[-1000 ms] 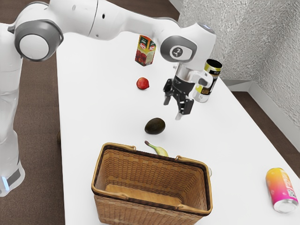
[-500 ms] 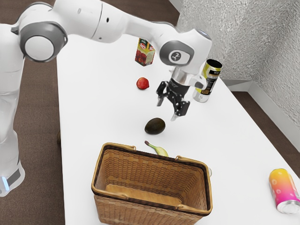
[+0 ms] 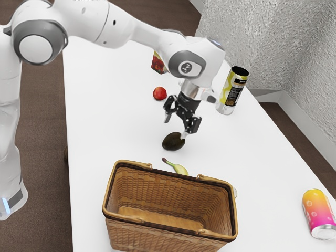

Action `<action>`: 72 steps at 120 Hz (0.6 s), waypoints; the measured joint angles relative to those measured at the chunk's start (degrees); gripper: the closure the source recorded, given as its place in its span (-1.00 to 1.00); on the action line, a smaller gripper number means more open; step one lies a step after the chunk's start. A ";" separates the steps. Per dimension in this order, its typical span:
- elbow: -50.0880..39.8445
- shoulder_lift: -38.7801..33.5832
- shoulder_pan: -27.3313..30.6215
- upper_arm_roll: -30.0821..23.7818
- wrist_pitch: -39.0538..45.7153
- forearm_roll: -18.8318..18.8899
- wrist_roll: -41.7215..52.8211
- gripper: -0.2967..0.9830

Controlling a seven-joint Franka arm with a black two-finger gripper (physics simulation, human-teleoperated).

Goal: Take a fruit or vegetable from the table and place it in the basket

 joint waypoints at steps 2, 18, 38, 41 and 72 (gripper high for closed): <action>-0.02 0.07 0.00 -0.07 0.15 -0.01 -0.06 -0.54; -0.09 0.25 -0.17 -0.52 1.02 -0.34 -0.43 -0.54; -1.29 0.34 -0.16 -0.65 1.56 -0.90 -0.80 -0.54; -1.47 0.35 -0.14 -0.68 1.61 -1.02 -0.85 -0.54; -2.94 0.30 -0.57 -1.33 2.33 -1.55 -1.29 -0.54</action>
